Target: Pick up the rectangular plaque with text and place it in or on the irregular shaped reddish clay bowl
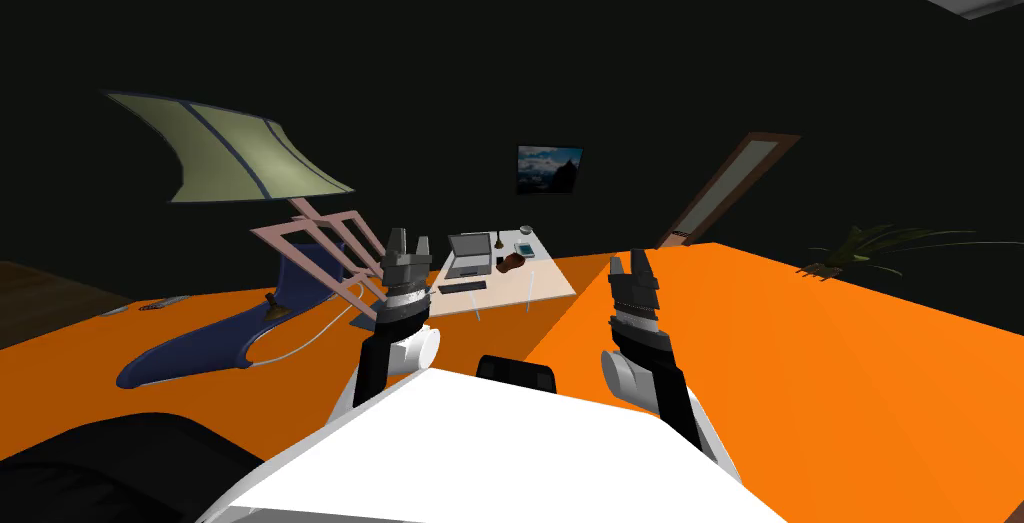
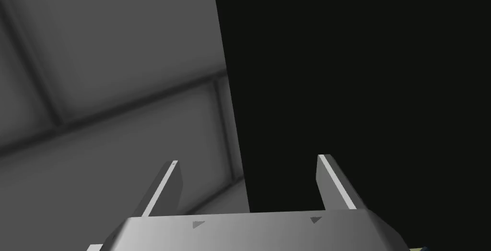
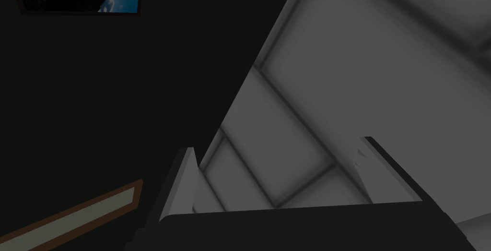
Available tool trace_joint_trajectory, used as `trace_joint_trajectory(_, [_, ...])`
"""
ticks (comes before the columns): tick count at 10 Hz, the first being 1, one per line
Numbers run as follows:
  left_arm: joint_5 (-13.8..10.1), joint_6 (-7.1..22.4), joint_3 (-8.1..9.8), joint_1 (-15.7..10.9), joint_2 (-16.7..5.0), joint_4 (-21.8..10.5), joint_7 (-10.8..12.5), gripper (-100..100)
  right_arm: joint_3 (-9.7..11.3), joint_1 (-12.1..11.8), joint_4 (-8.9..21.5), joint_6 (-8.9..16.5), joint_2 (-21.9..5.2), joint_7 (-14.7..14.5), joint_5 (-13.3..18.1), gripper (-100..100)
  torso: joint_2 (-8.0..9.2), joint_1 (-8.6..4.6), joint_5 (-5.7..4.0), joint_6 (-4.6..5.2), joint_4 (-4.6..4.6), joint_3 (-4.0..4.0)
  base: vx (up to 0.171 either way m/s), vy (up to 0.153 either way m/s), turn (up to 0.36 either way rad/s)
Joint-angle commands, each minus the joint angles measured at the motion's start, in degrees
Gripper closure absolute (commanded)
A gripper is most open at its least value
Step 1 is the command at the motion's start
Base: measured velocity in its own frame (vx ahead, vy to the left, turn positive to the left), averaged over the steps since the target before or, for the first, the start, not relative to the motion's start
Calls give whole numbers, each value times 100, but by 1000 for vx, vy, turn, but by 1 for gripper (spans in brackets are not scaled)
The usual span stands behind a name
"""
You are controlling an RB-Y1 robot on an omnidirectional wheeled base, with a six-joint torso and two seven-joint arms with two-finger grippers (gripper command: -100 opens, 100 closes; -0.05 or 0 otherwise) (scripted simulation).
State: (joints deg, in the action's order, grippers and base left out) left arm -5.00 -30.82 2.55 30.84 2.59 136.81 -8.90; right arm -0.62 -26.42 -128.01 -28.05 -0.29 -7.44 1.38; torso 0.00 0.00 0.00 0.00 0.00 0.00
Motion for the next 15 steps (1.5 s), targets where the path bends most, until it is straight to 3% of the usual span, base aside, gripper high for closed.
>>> trace_joint_trajectory(1, [-55, 197, 5, -128, -247, -137, 76, -100, 0, 0, 0, 0, 0, 0, 0, 0, 0, 0, 0, 0, 0, 0, 0, 3, -46])
trace_joint_trajectory(6, [-310, 1023, 41, -707, -867, -759, 428, -100, 0, 0, 0, 0, 0, 0, 0, 0, -3, 8, 2, 1, -1, -2, 1, 13, -82])
trace_joint_trajectory(11, [-455, 1670, 67, -1028, -1095, -1156, 626, -100, 0, 0, 0, 0, 0, 0, 0, 0, -2, 5, 1, 1, -1, -1, -2, 11, -55])
trace_joint_trajectory(13, [-616, 2101, 100, -1381, -1308, -1511, 846, -100, 0, 0, 0, 0, 0, 0, 0, 0, -2, 4, 1, 1, -1, -1, -5, 16, -108])
trace_joint_trajectory(15, [-616, 2284, 100, -1381, -1308, -1579, 846, -100, 0, 0, 0, 0, 0, 0, 0, 0, -1, 8, 2, -2, 0, -1, -2, 13, -23])
